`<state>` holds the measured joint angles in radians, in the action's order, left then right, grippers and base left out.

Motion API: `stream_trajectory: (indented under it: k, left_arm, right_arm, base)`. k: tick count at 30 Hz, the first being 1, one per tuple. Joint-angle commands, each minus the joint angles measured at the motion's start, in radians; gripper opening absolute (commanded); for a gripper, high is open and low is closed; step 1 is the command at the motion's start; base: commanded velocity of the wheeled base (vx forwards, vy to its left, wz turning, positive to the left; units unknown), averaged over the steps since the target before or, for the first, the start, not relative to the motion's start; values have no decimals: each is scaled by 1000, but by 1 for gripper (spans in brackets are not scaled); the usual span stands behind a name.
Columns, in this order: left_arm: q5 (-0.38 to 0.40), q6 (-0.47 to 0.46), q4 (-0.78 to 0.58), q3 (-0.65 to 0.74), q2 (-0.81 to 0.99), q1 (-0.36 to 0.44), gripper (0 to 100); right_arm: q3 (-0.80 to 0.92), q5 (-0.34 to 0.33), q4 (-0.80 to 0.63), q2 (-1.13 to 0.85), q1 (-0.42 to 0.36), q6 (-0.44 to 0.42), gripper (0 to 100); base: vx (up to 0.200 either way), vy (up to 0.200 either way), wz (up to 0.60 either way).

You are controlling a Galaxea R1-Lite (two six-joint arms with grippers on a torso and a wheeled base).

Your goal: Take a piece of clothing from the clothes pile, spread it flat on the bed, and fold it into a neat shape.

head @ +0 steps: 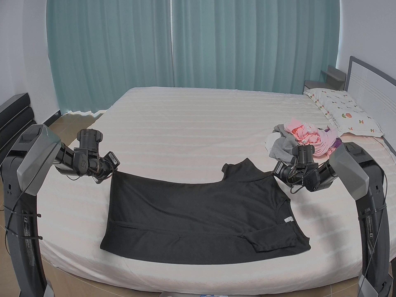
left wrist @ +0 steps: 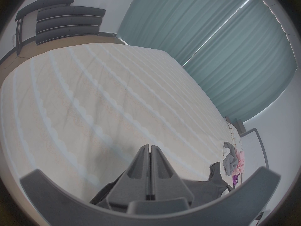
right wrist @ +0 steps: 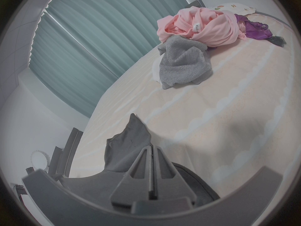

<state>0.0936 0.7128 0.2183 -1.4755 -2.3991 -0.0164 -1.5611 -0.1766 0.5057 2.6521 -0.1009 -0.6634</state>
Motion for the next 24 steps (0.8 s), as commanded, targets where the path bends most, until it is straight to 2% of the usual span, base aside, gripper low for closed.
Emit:
stream_trajectory:
  k: [1,13,17,24]
  left_arm:
    - [-6,1,0,0,12,0,0]
    - [-6,2,-5,1,29,-10,0]
    - [-6,2,-4,0,26,-10,0]
    - [-6,1,3,-5,21,-8,0]
  right_arm:
    - [56,-7,2,-80,10,-5,0]
    - [236,-37,83,-222,38,-10,0]
    - [263,-60,86,-258,52,-39,0]
    - [305,-75,88,-279,64,-35,0]
  base:
    - [0,0,0]
    - [0,0,0]
    - [0,0,0]
    - [0,0,0]
